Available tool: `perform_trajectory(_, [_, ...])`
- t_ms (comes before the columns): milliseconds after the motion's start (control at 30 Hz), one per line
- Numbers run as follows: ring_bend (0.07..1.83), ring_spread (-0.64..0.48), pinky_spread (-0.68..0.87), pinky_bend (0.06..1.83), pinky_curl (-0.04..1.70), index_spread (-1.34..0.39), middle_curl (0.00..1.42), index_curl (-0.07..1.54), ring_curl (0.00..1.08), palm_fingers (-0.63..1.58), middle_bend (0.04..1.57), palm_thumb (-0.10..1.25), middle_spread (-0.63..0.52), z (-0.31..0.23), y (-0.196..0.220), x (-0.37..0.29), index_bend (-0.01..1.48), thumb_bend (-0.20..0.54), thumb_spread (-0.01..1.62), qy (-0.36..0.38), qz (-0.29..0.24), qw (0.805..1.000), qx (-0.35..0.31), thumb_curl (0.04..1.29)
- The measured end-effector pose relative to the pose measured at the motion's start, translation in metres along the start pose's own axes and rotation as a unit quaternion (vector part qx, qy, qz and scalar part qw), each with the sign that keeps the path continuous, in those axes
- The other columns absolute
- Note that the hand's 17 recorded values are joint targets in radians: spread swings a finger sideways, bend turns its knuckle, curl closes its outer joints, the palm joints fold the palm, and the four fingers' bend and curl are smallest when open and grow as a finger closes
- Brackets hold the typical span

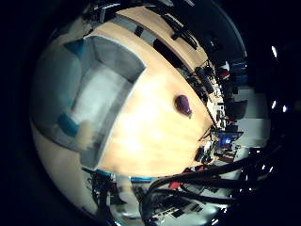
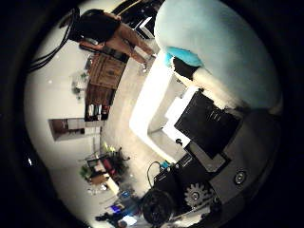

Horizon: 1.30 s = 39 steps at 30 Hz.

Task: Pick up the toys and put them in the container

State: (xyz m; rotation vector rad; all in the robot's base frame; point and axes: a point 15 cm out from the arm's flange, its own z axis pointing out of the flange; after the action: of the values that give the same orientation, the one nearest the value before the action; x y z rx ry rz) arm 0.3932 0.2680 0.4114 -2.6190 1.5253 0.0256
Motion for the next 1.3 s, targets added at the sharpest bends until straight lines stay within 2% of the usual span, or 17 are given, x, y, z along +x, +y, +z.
perform_trajectory(500, [1.23,-0.28,-0.52,1.12,0.49,-0.6,0.52,0.72,0.5,1.24,1.06,0.97,-0.33,0.002,0.001,-0.006,0.36,-0.021,0.94,0.0,-0.007,1.0,-0.002,0.43])
perform_trajectory(533, [1.24,-0.28,-0.53,1.12,0.49,-0.6,0.52,0.7,0.5,1.21,1.05,0.95,-0.33,0.001,0.001,-0.005,0.33,-0.03,0.94,0.0,-0.009,1.0,-0.002,0.43])
perform_trajectory(600, [1.26,-0.31,-0.57,1.16,0.48,-0.6,0.48,0.67,0.5,1.0,0.94,0.87,-0.36,0.003,0.004,-0.005,0.2,-0.068,0.93,0.001,-0.011,1.0,-0.009,0.4])
perform_trajectory(633, [1.24,-0.32,-0.58,1.24,0.52,-0.58,0.44,0.66,0.5,0.74,0.76,0.76,-0.36,0.006,0.008,-0.004,0.15,-0.091,0.92,0.003,-0.012,1.0,-0.02,0.37])
perform_trajectory(667, [1.23,-0.33,-0.57,1.26,0.52,-0.58,0.44,0.65,0.51,0.71,0.74,0.73,-0.36,0.009,0.012,-0.003,0.14,-0.09,0.91,0.005,-0.014,0.999,-0.033,0.37])
perform_trajectory(700, [1.15,-0.31,-0.52,1.29,0.54,-0.57,0.41,0.63,0.49,0.46,0.65,0.63,-0.33,0.011,0.015,-0.001,0.13,-0.109,0.91,0.008,-0.019,0.999,-0.045,0.35])
perform_trajectory(767, [0.95,-0.24,-0.35,1.21,0.55,-0.54,0.39,0.61,0.43,0.1,0.59,0.42,-0.25,0.013,0.019,0.0,0.18,-0.132,0.87,0.01,-0.029,0.997,-0.066,0.31])
perform_trajectory(833, [0.82,-0.17,-0.19,1.15,0.52,-0.52,0.37,0.58,0.38,-0.02,0.55,0.32,-0.19,0.015,0.027,0.002,0.19,-0.114,0.84,0.01,-0.041,0.994,-0.099,0.29])
perform_trajectory(967, [0.64,-0.05,0.1,1.01,0.42,-0.48,0.34,0.5,0.28,-0.06,0.46,0.2,-0.1,0.013,0.03,0.005,0.18,-0.061,0.79,0.009,-0.052,0.991,-0.124,0.29])
perform_trajectory(1167, [0.56,0.02,0.28,0.95,0.37,-0.46,0.32,0.44,0.25,-0.02,0.39,0.17,-0.05,0.012,0.03,0.003,0.16,-0.042,0.77,0.003,-0.056,0.991,-0.122,0.3])
perform_trajectory(1300, [0.54,0.03,0.34,0.94,0.34,-0.45,0.32,0.39,0.25,0.01,0.36,0.17,-0.05,0.012,0.025,0.004,0.16,-0.04,0.77,0.003,-0.057,0.992,-0.114,0.3])
